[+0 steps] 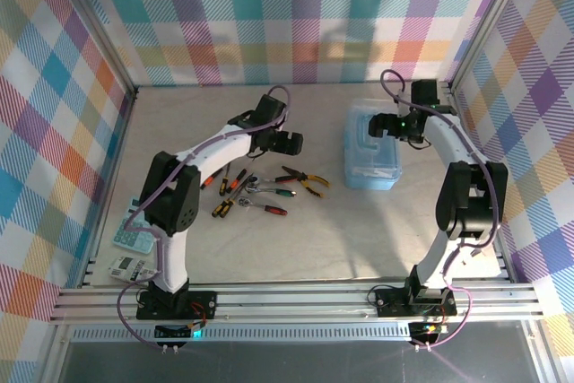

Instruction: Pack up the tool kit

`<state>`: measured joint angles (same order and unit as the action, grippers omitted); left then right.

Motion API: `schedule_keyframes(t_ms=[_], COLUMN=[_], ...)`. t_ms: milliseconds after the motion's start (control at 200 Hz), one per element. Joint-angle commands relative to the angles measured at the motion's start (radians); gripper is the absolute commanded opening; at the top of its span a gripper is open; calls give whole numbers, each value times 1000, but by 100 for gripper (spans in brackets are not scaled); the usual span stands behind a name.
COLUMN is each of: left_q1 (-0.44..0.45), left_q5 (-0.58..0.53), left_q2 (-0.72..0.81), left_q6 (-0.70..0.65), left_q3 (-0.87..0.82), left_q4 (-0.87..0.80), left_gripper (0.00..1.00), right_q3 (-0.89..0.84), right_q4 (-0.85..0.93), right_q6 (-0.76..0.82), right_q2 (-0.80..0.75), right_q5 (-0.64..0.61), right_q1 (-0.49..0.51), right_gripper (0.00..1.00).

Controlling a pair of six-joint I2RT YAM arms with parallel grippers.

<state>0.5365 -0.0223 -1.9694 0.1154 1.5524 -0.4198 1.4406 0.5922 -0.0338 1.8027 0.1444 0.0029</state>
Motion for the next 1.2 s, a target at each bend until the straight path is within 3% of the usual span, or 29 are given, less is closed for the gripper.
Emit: schedule_keyframes(t_ms=[0,260,410,510,665,835,1100,1195], left_q1=[8,8,6,2,-8,-12,-13,-13], left_q5=[22,16,16,15,22,24,24,24], left_q2=[48,77,83,89,102,111,128,130], left_q6=[4,9,-7,-17,-22,-23,-29,-31], left_q3=[-68,-111,-77,-50,-36,-40,-41,-39], left_q4=[13,-4,-26,-40,-49,-56,-70,-72], left_gripper=[100,100,100,100,100,100,99,100], right_q3=[30,55,71,57,-78,-212,-274,-266], right_q4=[49,94,92,37,-220,-532,-875,-886], right_q6=[31,11,-20,-67,-207,-351,-596,-607], right_q2=[10,63,64,57,40,104,270,299], right_q5=[36,24,53,166,496,750,934,943], right_q1=[19,24,21,-5,-82,-124,-143,-144], right_gripper=[95,70,63,59,54,52,61,66])
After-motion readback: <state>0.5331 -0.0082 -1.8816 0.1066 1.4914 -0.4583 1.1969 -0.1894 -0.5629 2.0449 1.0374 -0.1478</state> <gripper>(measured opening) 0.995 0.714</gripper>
